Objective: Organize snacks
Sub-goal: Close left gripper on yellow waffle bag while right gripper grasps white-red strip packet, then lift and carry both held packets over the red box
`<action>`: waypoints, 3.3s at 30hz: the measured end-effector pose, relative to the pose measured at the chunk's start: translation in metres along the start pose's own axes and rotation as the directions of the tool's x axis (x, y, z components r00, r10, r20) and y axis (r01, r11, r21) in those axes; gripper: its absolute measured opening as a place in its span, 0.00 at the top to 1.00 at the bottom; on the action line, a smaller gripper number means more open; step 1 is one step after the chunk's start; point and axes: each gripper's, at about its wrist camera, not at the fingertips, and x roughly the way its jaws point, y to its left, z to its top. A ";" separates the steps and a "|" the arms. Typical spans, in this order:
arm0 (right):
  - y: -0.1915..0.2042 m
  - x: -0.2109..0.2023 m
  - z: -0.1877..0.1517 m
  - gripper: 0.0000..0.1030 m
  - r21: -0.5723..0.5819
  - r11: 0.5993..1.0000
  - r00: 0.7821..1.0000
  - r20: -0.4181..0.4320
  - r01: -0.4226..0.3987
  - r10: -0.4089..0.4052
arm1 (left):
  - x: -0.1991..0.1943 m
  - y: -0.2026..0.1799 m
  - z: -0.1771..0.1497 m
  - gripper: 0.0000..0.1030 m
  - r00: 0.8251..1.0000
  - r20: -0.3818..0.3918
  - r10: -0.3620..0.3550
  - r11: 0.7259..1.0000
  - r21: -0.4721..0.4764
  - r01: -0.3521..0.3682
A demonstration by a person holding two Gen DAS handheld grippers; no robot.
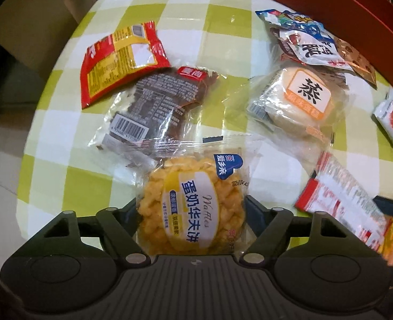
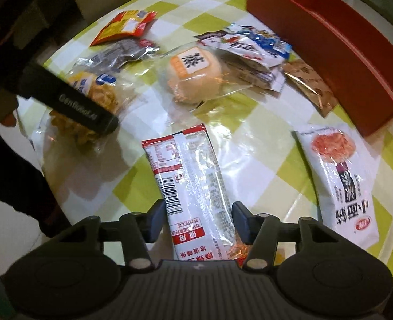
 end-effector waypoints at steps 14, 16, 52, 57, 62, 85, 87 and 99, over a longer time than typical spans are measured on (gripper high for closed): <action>-0.002 -0.026 -0.011 0.43 0.129 0.992 0.997 0.080 -0.009 -0.001 | -0.028 -0.010 -0.006 0.22 0.997 0.056 -0.053 0.997 0.054 0.050; -0.005 -0.033 -0.011 0.43 0.155 0.988 0.995 0.100 -0.009 -0.007 | -0.030 -0.009 -0.005 0.22 0.996 0.064 -0.066 0.996 0.059 0.062; -0.069 -0.099 0.039 0.43 0.329 0.943 0.925 0.342 0.049 -0.168 | -0.087 -0.073 0.053 0.22 0.943 0.317 -0.100 0.986 0.158 0.051; -0.080 -0.100 0.046 0.43 0.345 0.936 0.919 0.343 0.071 -0.196 | -0.086 -0.077 0.068 0.22 0.939 0.331 -0.096 0.987 0.152 0.047; -0.093 -0.100 0.056 0.43 0.361 0.928 0.911 0.346 0.091 -0.224 | -0.085 -0.082 0.086 0.22 0.933 0.351 -0.083 0.989 0.147 0.032; -0.175 -0.071 0.125 0.43 0.453 0.883 0.889 0.346 0.122 -0.300 | -0.065 -0.128 0.192 0.22 0.914 0.394 -0.092 0.993 0.110 0.053; -0.181 -0.063 0.132 0.43 0.454 0.883 0.891 0.343 0.121 -0.298 | -0.060 -0.132 0.201 0.22 0.913 0.399 -0.086 0.993 0.110 0.045; -0.203 0.000 0.155 0.43 0.470 0.874 0.925 0.265 0.123 -0.272 | -0.015 -0.150 0.244 0.22 0.919 0.389 -0.062 0.989 0.151 0.003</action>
